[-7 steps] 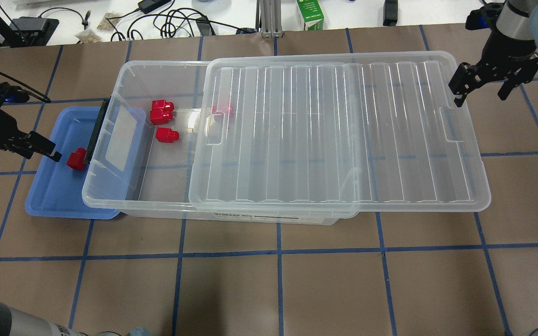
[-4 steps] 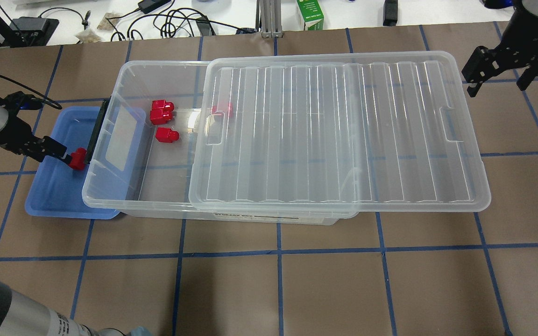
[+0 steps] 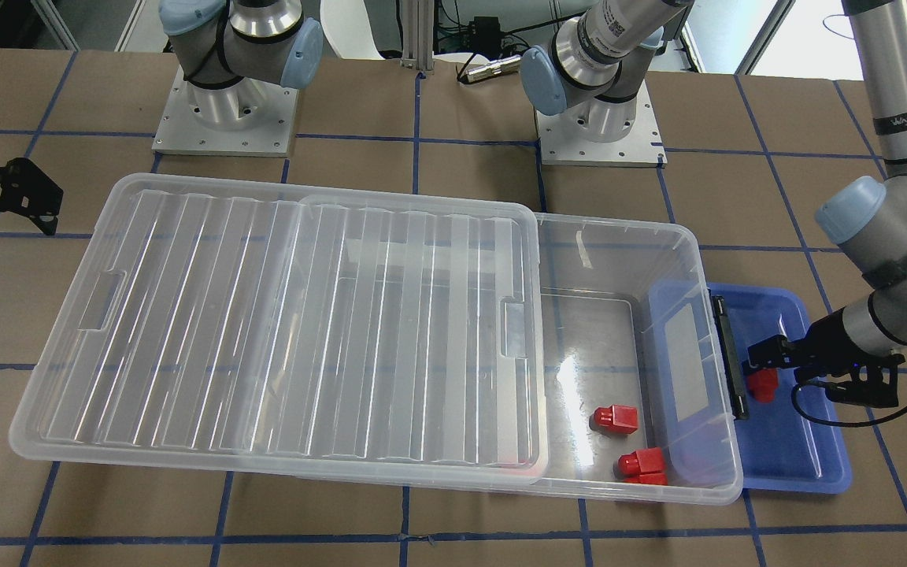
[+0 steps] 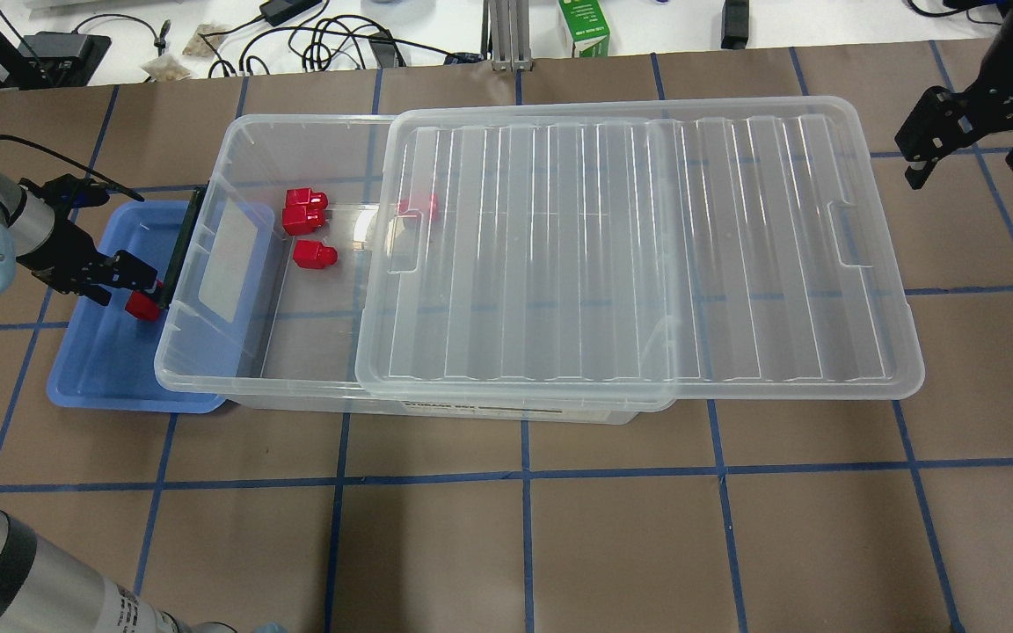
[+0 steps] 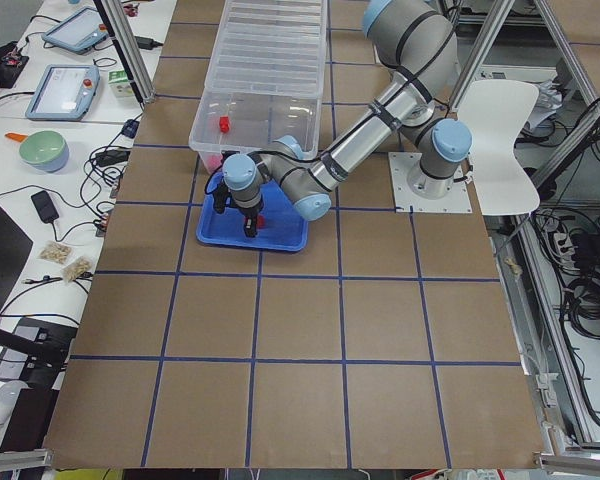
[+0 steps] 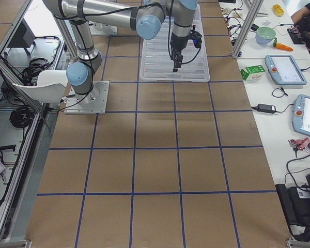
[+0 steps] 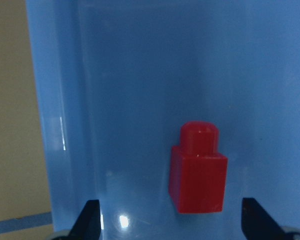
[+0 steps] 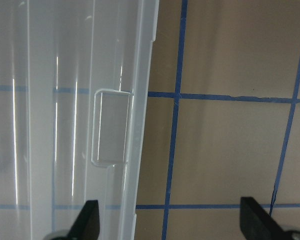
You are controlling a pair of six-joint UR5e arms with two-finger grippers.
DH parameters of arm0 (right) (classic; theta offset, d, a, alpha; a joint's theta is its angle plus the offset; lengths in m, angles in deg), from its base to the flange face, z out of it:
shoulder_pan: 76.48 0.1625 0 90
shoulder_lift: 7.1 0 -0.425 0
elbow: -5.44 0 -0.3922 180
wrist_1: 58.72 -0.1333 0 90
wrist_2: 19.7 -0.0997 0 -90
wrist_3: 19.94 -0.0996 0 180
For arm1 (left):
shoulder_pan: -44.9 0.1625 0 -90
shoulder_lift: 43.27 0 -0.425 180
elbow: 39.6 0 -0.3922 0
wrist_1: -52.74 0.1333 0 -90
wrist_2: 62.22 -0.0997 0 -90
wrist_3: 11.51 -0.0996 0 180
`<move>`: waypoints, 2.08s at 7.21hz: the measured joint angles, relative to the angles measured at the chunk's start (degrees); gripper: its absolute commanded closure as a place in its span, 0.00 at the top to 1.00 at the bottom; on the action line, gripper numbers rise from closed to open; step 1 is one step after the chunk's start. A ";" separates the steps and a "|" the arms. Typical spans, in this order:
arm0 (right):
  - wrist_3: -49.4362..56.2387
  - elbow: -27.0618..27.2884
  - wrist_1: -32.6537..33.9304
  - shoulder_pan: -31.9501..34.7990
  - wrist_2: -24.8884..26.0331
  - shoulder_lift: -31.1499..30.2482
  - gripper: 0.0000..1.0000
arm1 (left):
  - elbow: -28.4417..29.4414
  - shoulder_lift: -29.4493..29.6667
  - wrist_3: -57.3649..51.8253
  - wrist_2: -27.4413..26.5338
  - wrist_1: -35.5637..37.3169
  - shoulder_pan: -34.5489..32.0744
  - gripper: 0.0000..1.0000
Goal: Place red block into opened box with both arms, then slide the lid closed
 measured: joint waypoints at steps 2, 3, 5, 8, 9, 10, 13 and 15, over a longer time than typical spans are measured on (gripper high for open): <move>1.30 0.27 2.37 -1.30 -0.02 1.79 1.00 | -0.02 1.00 -0.08 -0.06 -0.05 -0.20 0.24; 1.98 0.34 2.80 -1.82 -0.03 2.03 1.00 | 0.13 1.55 -0.49 -0.22 0.00 -0.22 0.05; 2.47 0.41 3.05 -2.17 0.00 2.24 1.00 | 0.45 1.36 -0.60 -0.54 -0.17 -0.22 0.00; 2.47 0.46 2.96 -2.22 0.08 2.72 1.00 | 2.15 -2.39 -0.35 -0.75 -4.98 -0.60 0.00; 2.45 0.47 2.91 -2.22 0.09 2.80 1.00 | 4.64 -5.21 -0.15 -0.78 -10.60 -0.97 0.00; 2.41 0.48 2.80 -2.22 0.09 2.83 1.00 | 8.10 -8.12 0.70 -0.79 -17.04 -2.05 0.00; 2.28 0.92 2.83 -2.23 0.03 2.84 1.00 | 12.75 -15.80 13.69 -0.97 -26.98 -13.64 0.00; 2.17 1.29 3.01 -2.23 0.07 2.84 1.00 | 9.25 -17.50 22.59 -0.93 -24.64 -21.87 0.00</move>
